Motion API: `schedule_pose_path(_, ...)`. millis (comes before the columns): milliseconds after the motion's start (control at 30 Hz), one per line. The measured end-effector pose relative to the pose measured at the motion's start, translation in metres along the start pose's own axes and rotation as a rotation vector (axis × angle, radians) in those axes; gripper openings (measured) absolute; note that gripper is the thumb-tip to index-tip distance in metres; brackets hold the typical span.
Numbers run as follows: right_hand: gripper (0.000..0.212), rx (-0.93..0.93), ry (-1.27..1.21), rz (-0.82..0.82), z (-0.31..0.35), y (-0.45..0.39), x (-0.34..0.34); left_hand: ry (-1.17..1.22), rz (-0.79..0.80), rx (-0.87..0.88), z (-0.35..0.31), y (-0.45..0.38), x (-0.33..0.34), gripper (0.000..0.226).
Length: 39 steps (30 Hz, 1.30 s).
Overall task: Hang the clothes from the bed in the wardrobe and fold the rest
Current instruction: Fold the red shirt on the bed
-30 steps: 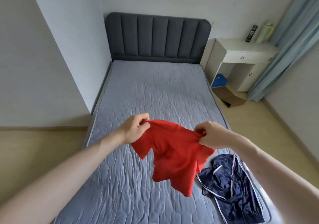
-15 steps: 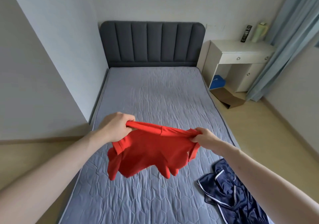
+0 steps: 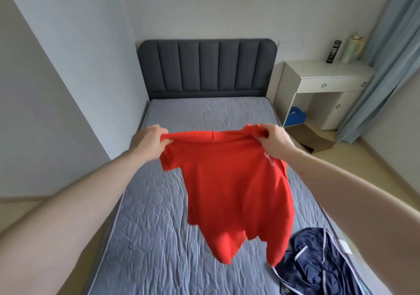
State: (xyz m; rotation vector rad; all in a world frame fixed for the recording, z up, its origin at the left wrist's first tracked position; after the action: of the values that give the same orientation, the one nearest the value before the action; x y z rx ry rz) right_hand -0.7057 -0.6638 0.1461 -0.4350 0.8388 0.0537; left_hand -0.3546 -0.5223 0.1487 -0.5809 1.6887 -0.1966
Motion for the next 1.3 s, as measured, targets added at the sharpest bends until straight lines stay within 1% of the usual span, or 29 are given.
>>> schedule_pose_path(100, 0.018, -0.115, -0.020, -0.086, 0.030, -0.027, -0.027, 0.041, -0.146, -0.019, 0.003, -0.027, -0.036, 0.021)
schedule_pose_path(200, 0.013, -0.197, -0.051, -0.113, 0.049, -0.027, -0.044, 0.114, -0.242, 0.020, 0.002, -0.035, -0.069, 0.017)
schedule_pose_path(233, 0.015, -0.222, -0.055, -0.106, 0.053, -0.022, -0.045, 0.137, -0.260, 0.032, 0.002, -0.031, -0.076, 0.016)
schedule_pose_path(333, 0.029, -0.281, -0.056, -0.068, 0.052, 0.005, -0.034, 0.177, -0.263, 0.036, 0.003, -0.005, -0.083, 0.009)
schedule_pose_path(433, 0.036, -0.295, 0.001, 0.006, 0.031, 0.043, 0.002, 0.204, -0.195, 0.006, 0.012, 0.040, -0.061, 0.017)
schedule_pose_path(533, 0.047, -0.256, 0.032, 0.067, -0.011, 0.087, 0.059, 0.220, -0.136, -0.041, 0.029, 0.099, -0.011, 0.024)
schedule_pose_path(667, 0.058, -0.197, 0.032, 0.191, -0.084, 0.167, 0.160, 0.307, 0.019, -0.130, 0.058, 0.202, 0.101, 0.030)
schedule_pose_path(733, 0.063, -0.152, 0.036, 0.316, -0.120, 0.220, 0.213, 0.311, 0.120, -0.170, 0.070, 0.263, 0.159, 0.030)
schedule_pose_path(867, 0.072, -0.051, 0.125, 0.599, -0.199, 0.354, 0.311, 0.235, 0.391, -0.239, 0.087, 0.404, 0.268, 0.019)
schedule_pose_path(933, 0.072, -0.023, 0.153, 0.714, -0.229, 0.415, 0.353, 0.217, 0.505, -0.271, 0.092, 0.465, 0.316, 0.013)
schedule_pose_path(1033, 0.069, 0.052, 0.196, 0.837, -0.264, 0.495, 0.394, 0.143, 0.677, -0.335, 0.099, 0.539, 0.367, 0.013)
schedule_pose_path(1100, 0.062, 0.071, 0.222, 0.928, -0.285, 0.545, 0.418, 0.056, 0.754, -0.355, 0.105, 0.583, 0.398, 0.016)
schedule_pose_path(1167, 0.053, 0.070, 0.218, 1.028, -0.299, 0.579, 0.433, -0.004, 0.795, -0.378, 0.114, 0.612, 0.417, 0.020)
schedule_pose_path(1200, 0.053, 0.093, 0.213, 1.056, -0.307, 0.590, 0.439, -0.012, 0.814, -0.393, 0.119, 0.628, 0.428, 0.023)
schedule_pose_path(1233, 0.054, 0.141, 0.198, 1.044, -0.316, 0.592, 0.444, 0.000, 0.822, -0.413, 0.122, 0.638, 0.436, 0.026)
schedule_pose_path(1267, 0.053, 0.200, 0.183, 0.986, -0.324, 0.583, 0.448, 0.023, 0.824, -0.428, 0.126, 0.646, 0.445, 0.028)
schedule_pose_path(1300, 0.052, 0.281, 0.173, 0.889, -0.335, 0.567, 0.453, 0.057, 0.814, -0.454, 0.131, 0.654, 0.454, 0.030)
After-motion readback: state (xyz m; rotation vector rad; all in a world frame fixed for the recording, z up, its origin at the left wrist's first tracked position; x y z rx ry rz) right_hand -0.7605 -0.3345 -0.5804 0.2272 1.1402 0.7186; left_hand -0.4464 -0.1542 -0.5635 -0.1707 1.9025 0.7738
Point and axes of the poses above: each hand's wrist, its own y-axis away from the middle knuckle, its own x-axis out of the palm, z = x × y, the point moved 10 cm from there along -y, towards the middle knuckle, and after that the axes turned 14 degrees about -z, right-handed, at the moved point
